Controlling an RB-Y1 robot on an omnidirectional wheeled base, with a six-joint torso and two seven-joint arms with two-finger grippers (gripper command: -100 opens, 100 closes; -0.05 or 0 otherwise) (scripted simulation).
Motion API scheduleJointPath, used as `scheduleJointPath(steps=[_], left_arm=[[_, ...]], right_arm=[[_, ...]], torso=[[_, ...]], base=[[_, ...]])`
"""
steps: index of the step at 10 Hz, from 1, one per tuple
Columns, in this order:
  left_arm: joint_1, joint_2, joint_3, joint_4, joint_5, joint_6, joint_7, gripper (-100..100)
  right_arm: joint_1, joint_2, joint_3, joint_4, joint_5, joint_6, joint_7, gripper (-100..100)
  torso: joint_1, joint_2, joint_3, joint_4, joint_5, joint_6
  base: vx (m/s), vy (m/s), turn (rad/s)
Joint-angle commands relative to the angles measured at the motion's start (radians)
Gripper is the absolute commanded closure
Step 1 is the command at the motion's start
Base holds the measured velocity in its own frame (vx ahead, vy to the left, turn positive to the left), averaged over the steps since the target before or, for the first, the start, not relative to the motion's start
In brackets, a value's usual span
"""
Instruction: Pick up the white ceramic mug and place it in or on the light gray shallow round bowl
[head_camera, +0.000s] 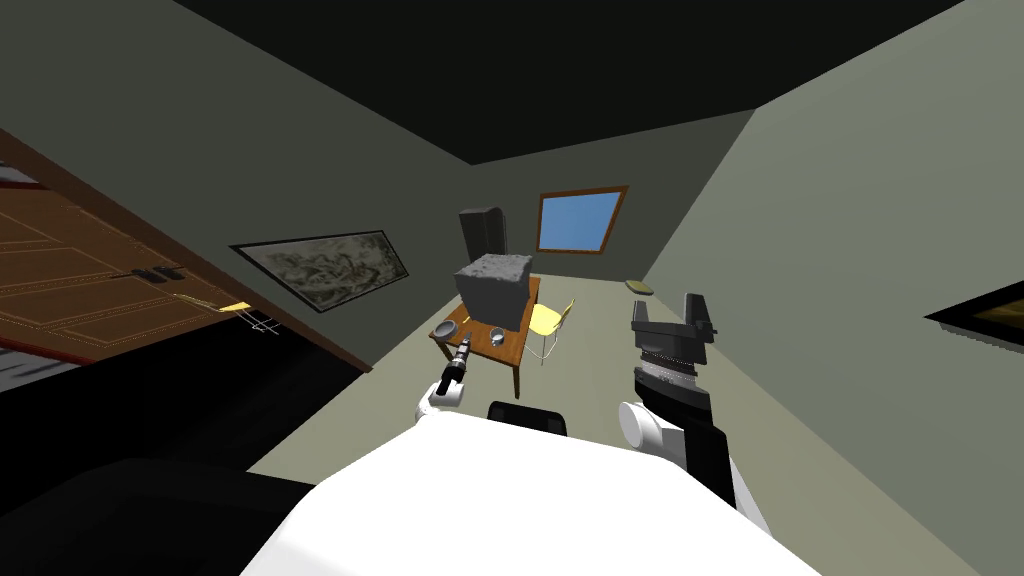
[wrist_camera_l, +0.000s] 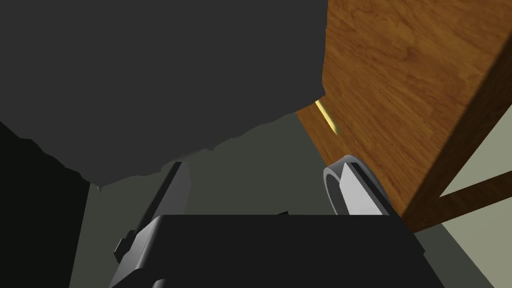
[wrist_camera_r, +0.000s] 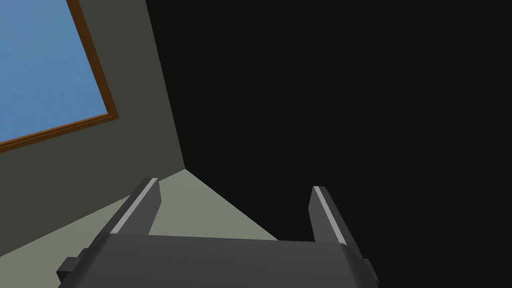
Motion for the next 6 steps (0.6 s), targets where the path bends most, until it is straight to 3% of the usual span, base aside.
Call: scheduleJointPath(steps=[1, 6], left_arm=[[-0.001, -0.012, 0.002, 0.032, 0.005, 0.014, 0.013, -100], [-0.013, -0.081, 0.009, 0.124, 0.015, 0.026, 0.033, -100]], right_arm=[[0.000, 0.000, 0.000, 0.000, 0.000, 0.000, 0.000, 0], [0.000, 0.000, 0.000, 0.000, 0.000, 0.000, 0.000, 0]], torso=[[0.000, 0.000, 0.000, 0.000, 0.000, 0.000], [0.003, 0.002, 0.001, 0.000, 0.000, 0.000]], base=[[0.091, -0.047, -0.051], [0.066, -0.035, -0.033]])
